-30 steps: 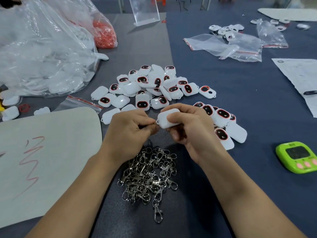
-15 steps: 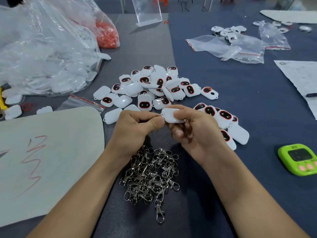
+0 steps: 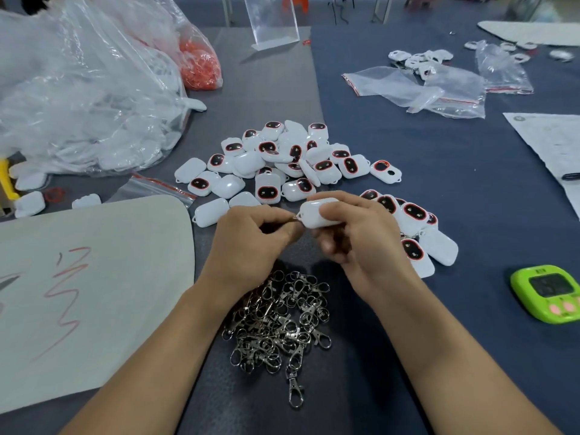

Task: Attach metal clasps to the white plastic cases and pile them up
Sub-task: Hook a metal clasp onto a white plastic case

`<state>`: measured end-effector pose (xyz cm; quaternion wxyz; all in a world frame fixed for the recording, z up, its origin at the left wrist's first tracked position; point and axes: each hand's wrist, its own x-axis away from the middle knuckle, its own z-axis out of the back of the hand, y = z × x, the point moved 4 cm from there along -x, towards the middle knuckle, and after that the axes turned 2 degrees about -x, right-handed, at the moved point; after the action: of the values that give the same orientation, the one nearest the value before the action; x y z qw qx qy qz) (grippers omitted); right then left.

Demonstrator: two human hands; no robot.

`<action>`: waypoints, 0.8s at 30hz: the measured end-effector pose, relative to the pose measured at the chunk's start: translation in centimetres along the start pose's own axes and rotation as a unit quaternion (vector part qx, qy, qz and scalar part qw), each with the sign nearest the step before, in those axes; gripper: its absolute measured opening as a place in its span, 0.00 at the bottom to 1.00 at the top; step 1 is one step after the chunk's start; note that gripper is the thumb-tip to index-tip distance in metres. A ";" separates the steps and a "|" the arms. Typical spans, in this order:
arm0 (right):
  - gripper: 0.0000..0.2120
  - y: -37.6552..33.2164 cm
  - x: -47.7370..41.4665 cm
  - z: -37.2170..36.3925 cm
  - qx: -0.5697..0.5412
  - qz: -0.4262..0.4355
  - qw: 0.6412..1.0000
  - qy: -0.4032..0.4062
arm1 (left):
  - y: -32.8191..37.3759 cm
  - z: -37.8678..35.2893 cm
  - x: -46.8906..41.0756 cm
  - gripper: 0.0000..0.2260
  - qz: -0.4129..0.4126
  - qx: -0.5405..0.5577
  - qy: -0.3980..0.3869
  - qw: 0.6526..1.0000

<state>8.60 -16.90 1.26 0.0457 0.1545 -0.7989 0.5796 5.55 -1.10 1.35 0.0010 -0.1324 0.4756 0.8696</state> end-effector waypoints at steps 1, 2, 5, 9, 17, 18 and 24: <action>0.10 0.1 0.0 0.0 -0.034 -0.025 0.999 -0.010 | -0.1 -0.2 -0.2 0.11 0.022 0.055 -0.010 0.998; 0.11 0.2 -0.1 0.0 -0.062 -0.046 0.997 -0.019 | 0.0 -0.3 -0.3 0.11 0.038 0.103 -0.024 0.994; 0.13 0.4 -0.2 -0.1 -0.096 -0.086 0.991 -0.030 | 0.6 -0.4 -0.2 0.10 0.051 0.182 -0.039 0.981; 0.12 0.5 -0.1 -0.2 -0.094 -0.094 0.990 -0.038 | 1.0 -0.4 0.0 0.10 0.036 0.230 -0.035 0.972; 0.07 -0.3 0.6 -0.4 0.216 0.133 0.967 0.019 | 1.7 -0.1 0.4 0.06 -0.149 -0.218 -0.007 0.965; 0.07 -0.2 0.8 -0.7 0.278 0.166 0.946 0.020 | 1.9 -0.2 0.6 0.07 -0.183 -0.266 -0.013 0.946; 0.09 -0.2 0.0 -0.1 0.026 0.019 0.999 0.001 | 0.3 0.1 0.1 0.09 -0.017 -0.013 0.006 1.000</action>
<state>8.61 -16.84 1.48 0.0313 0.1396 -0.7861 0.6013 5.35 -1.19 1.66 0.0113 -0.1461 0.4621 0.8746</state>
